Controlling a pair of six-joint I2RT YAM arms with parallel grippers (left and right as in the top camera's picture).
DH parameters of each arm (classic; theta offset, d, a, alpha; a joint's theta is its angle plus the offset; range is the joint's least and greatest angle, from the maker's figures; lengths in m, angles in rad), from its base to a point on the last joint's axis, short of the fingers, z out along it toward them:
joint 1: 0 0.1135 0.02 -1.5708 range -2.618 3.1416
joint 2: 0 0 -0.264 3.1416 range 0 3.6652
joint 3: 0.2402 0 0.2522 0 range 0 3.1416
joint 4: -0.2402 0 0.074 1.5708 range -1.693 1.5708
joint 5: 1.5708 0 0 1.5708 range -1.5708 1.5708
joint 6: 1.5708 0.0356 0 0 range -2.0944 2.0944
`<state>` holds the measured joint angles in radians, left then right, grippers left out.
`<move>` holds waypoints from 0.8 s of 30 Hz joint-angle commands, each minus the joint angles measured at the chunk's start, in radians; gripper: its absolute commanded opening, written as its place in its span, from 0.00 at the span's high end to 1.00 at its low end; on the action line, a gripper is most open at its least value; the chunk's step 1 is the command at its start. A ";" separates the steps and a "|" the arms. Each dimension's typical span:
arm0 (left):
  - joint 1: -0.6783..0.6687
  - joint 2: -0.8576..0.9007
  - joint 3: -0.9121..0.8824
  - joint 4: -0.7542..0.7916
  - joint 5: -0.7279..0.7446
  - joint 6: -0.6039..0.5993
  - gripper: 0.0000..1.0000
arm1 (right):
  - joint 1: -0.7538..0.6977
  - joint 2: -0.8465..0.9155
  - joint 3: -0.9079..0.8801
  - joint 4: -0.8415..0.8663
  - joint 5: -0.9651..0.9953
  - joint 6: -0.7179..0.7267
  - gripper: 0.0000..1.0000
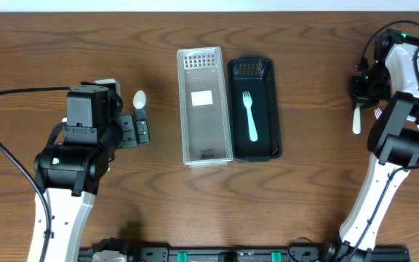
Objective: Pack container
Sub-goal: 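Grasp the second white fork with the right gripper and lift, then place the second fork into the black basket and open the gripper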
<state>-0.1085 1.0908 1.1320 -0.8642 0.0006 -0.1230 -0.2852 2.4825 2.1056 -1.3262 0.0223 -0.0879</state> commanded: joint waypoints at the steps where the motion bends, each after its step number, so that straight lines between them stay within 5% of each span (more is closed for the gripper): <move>1: 0.000 0.002 0.018 -0.002 0.003 0.014 0.02 | 0.005 0.010 -0.021 -0.007 -0.042 0.007 0.99; 13: 0.001 0.002 0.018 -0.002 0.003 0.014 0.02 | 0.079 -0.213 0.062 -0.051 -0.106 0.095 0.99; 24: 0.000 0.002 0.018 -0.003 0.003 0.014 0.02 | 0.426 -0.475 0.066 -0.015 -0.116 0.255 0.99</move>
<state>-0.1085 1.0908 1.1320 -0.8642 0.0010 -0.1230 0.0616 1.9778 2.1849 -1.3357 -0.0792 0.0872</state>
